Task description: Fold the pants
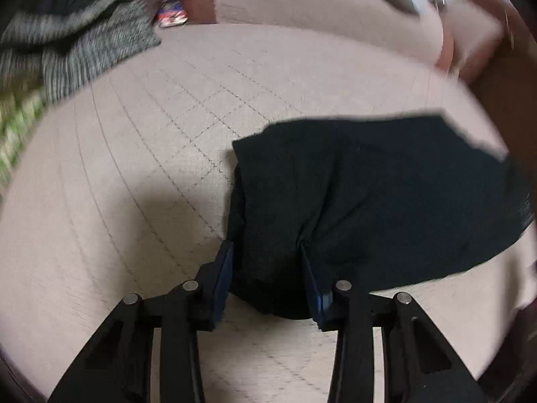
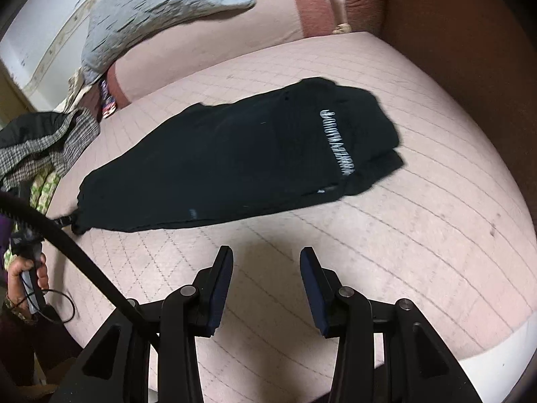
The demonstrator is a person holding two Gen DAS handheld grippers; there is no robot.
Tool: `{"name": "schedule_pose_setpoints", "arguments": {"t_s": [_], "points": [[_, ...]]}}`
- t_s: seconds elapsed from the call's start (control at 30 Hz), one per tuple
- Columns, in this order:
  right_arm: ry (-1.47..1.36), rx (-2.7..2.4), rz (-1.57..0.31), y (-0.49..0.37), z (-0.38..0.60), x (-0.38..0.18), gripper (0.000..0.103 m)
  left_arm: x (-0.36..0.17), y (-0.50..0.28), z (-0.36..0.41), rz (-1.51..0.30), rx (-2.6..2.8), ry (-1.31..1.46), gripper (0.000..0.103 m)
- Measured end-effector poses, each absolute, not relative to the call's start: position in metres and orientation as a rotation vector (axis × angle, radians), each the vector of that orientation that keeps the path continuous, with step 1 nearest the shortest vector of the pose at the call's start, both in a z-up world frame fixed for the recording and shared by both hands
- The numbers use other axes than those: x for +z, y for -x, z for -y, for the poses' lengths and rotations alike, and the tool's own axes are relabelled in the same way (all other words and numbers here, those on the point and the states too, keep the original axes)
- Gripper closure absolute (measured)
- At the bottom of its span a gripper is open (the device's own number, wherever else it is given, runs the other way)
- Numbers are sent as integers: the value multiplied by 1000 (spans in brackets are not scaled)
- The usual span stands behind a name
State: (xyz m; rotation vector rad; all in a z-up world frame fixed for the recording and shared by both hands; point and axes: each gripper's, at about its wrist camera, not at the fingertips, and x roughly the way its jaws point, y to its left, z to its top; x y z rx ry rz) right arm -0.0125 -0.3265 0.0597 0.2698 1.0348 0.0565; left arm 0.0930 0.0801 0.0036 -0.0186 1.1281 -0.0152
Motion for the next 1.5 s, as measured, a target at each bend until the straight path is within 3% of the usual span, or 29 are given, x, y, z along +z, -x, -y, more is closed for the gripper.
{"name": "schedule_pose_setpoints", "arguments": {"t_s": [0.17, 0.23, 0.33, 0.43, 0.6, 0.77, 0.8, 0.83, 0.87, 0.97, 1.23, 1.4, 1.5], "points": [[-292, -10, -1027, 21, 354, 63, 58, 10, -91, -79, -1113, 45, -73, 54], [-320, -36, -1028, 17, 366, 62, 58, 13, -85, -84, -1102, 76, -75, 41], [-354, -72, -1011, 7, 383, 61, 56, 15, -82, -98, -1094, 102, -60, 31], [-372, -138, -981, -6, 401, 61, 50, 19, -79, -112, -1096, 77, 17, 30], [-440, -236, -922, -28, 427, 57, 50, 38, -59, -135, -1010, 52, 114, 30], [-395, -266, -916, -65, 429, 51, 50, 44, -39, -177, -956, 21, 382, 30], [-379, -272, -928, -72, 427, 48, 52, 44, -38, -182, -949, 27, 418, 31], [-371, -267, -945, -78, 427, 45, 77, 43, -37, -187, -945, 31, 449, 30], [-371, -249, -969, -82, 425, 43, 90, 41, -35, -188, -937, 34, 482, 30], [-368, -239, -955, -75, 419, 58, 96, 34, -36, -190, -919, 27, 516, 30], [-274, -440, -1073, -61, 436, 38, 95, 17, -39, -196, -895, 3, 553, 30], [-229, -409, -967, -48, 411, 69, 92, 16, -34, -192, -845, 23, 446, 30], [-152, -321, -917, -54, 372, 94, 72, 9, -34, -195, -842, 22, 450, 30]]}}
